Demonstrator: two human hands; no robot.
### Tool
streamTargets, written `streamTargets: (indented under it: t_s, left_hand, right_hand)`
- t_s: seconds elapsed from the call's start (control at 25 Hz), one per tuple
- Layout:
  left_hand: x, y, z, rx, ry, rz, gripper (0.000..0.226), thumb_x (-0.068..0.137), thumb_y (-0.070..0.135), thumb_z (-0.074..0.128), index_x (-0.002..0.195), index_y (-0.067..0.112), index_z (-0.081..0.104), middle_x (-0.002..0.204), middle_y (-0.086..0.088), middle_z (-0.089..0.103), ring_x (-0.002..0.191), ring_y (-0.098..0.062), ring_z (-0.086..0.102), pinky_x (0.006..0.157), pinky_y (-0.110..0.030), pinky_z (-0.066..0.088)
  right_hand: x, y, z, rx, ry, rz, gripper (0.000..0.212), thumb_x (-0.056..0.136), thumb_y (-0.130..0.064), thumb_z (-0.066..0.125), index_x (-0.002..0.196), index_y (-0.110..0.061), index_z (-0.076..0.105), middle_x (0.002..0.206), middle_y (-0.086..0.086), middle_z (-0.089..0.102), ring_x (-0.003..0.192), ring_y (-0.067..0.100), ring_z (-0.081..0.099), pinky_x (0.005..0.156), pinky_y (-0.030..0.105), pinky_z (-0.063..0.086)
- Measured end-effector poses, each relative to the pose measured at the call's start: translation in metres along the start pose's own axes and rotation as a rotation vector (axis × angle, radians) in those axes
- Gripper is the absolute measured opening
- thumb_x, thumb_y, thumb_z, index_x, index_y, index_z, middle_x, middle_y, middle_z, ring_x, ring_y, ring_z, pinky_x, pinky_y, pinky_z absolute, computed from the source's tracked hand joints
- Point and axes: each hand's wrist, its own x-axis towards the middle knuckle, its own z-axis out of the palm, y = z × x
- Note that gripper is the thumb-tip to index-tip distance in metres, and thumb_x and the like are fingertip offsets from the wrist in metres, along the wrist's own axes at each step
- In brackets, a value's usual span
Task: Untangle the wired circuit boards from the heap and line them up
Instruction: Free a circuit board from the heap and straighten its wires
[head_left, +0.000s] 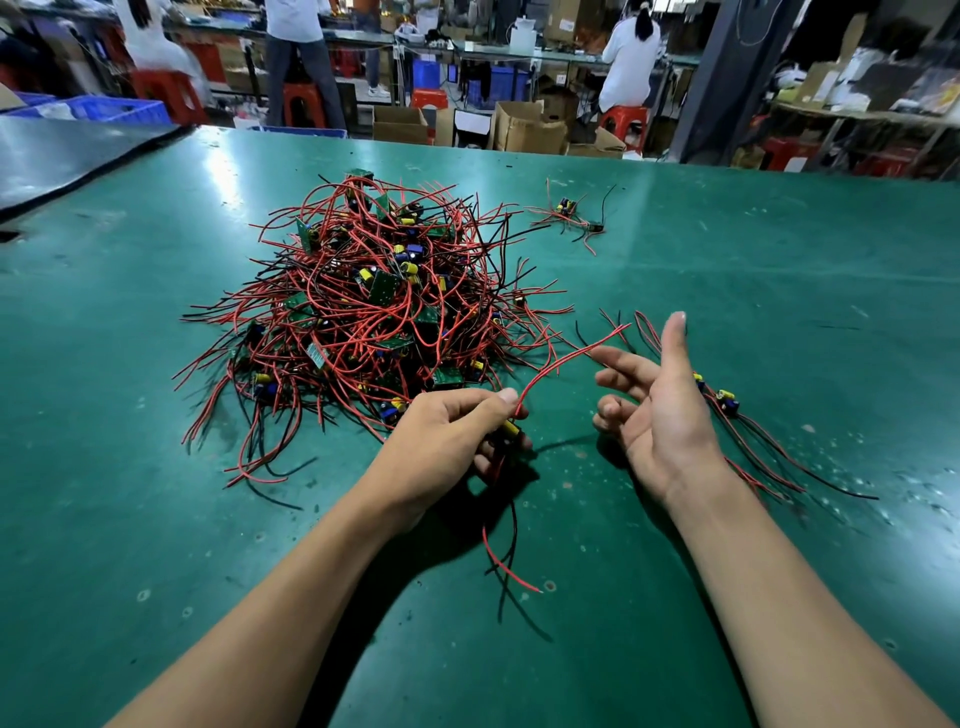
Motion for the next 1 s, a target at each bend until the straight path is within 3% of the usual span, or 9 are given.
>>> streamTargets:
  t_s: [0.08, 0.2, 0.28, 0.36, 0.48, 0.64, 0.8, 0.92, 1.0]
  left_hand:
    - [-0.001, 0.002, 0.0, -0.039, -0.008, -0.011, 0.022, 0.097, 0.023, 0.059, 0.096, 0.006, 0.073, 0.081, -0.011, 0.075, 0.056, -0.012, 0.057, 0.051, -0.018, 0.047]
    - [-0.003, 0.005, -0.001, -0.068, -0.017, 0.003, 0.013, 0.093, 0.008, 0.06, 0.101, 0.011, 0.07, 0.09, -0.012, 0.077, 0.071, -0.014, 0.067, 0.059, -0.023, 0.049]
    - [-0.005, 0.008, -0.002, -0.165, -0.024, 0.013, 0.017, 0.092, 0.008, 0.061, 0.106, 0.01, 0.069, 0.098, -0.01, 0.076, 0.082, -0.014, 0.068, 0.066, -0.027, 0.047]
    - [-0.007, 0.013, -0.001, -0.264, -0.02, 0.035, 0.024, 0.089, 0.015, 0.063, 0.113, 0.011, 0.067, 0.107, -0.006, 0.075, 0.086, -0.012, 0.065, 0.068, -0.028, 0.043]
    - [-0.007, 0.017, -0.001, -0.396, 0.008, 0.051, 0.036, 0.081, 0.024, 0.067, 0.115, 0.012, 0.066, 0.115, -0.004, 0.073, 0.08, -0.011, 0.055, 0.067, -0.028, 0.038]
    - [-0.008, 0.016, -0.003, -0.444, 0.033, 0.041, 0.04, 0.071, 0.029, 0.076, 0.109, 0.018, 0.071, 0.118, 0.001, 0.072, 0.089, -0.015, 0.056, 0.074, -0.03, 0.04]
    - [-0.008, 0.015, -0.002, -0.388, 0.028, 0.062, 0.035, 0.067, 0.03, 0.079, 0.102, 0.028, 0.075, 0.116, 0.004, 0.072, 0.091, -0.007, 0.065, 0.073, -0.028, 0.041]
    - [-0.005, 0.013, -0.004, -0.436, -0.029, 0.046, 0.038, 0.07, 0.013, 0.074, 0.106, 0.022, 0.073, 0.117, 0.001, 0.072, 0.095, -0.011, 0.068, 0.07, -0.024, 0.049]
    - [-0.005, 0.013, -0.005, -0.506, -0.062, -0.018, 0.036, 0.069, 0.002, 0.069, 0.1, 0.019, 0.076, 0.106, -0.003, 0.072, 0.081, -0.016, 0.07, 0.064, -0.023, 0.053]
  right_hand:
    - [0.0, 0.002, 0.001, -0.043, -0.007, 0.007, 0.066, 0.098, -0.065, 0.038, 0.094, -0.01, 0.073, 0.07, -0.001, 0.057, 0.043, 0.009, 0.041, 0.044, 0.022, 0.037]
    - [-0.008, 0.008, 0.0, -0.291, -0.099, -0.131, 0.024, 0.1, -0.029, 0.058, 0.089, -0.015, 0.074, 0.073, 0.0, 0.058, 0.044, 0.009, 0.044, 0.043, 0.021, 0.034]
    - [-0.017, 0.01, 0.0, -0.51, -0.274, -0.234, 0.009, 0.093, -0.015, 0.068, 0.09, -0.016, 0.077, 0.073, -0.003, 0.064, 0.048, 0.009, 0.05, 0.044, 0.022, 0.039]
    - [-0.027, 0.011, 0.005, -0.61, -0.491, -0.221, 0.003, 0.085, -0.016, 0.077, 0.088, -0.016, 0.078, 0.074, -0.005, 0.07, 0.056, 0.006, 0.055, 0.05, 0.019, 0.042]
    - [-0.04, 0.015, 0.017, -0.523, -0.657, -0.106, 0.019, 0.071, -0.031, 0.088, 0.084, -0.021, 0.078, 0.066, -0.004, 0.065, 0.052, 0.008, 0.048, 0.05, 0.021, 0.035]
    - [-0.046, 0.016, 0.023, -0.296, -0.586, -0.178, 0.024, 0.08, -0.045, 0.079, 0.083, -0.021, 0.075, 0.071, -0.004, 0.064, 0.051, 0.009, 0.049, 0.047, 0.019, 0.038]
    - [-0.044, 0.016, 0.031, -0.069, -0.493, -0.099, 0.02, 0.078, -0.036, 0.074, 0.076, -0.016, 0.07, 0.069, 0.003, 0.061, 0.045, 0.012, 0.047, 0.043, 0.019, 0.038]
    - [-0.043, 0.012, 0.029, 0.057, -0.52, 0.005, 0.013, 0.076, -0.027, 0.078, 0.075, -0.015, 0.071, 0.066, 0.001, 0.059, 0.048, 0.007, 0.048, 0.042, 0.015, 0.039]
    - [-0.043, 0.008, 0.024, 0.049, -0.559, 0.047, 0.011, 0.076, -0.023, 0.08, 0.071, -0.019, 0.072, 0.064, -0.002, 0.06, 0.048, 0.004, 0.048, 0.041, 0.014, 0.036]
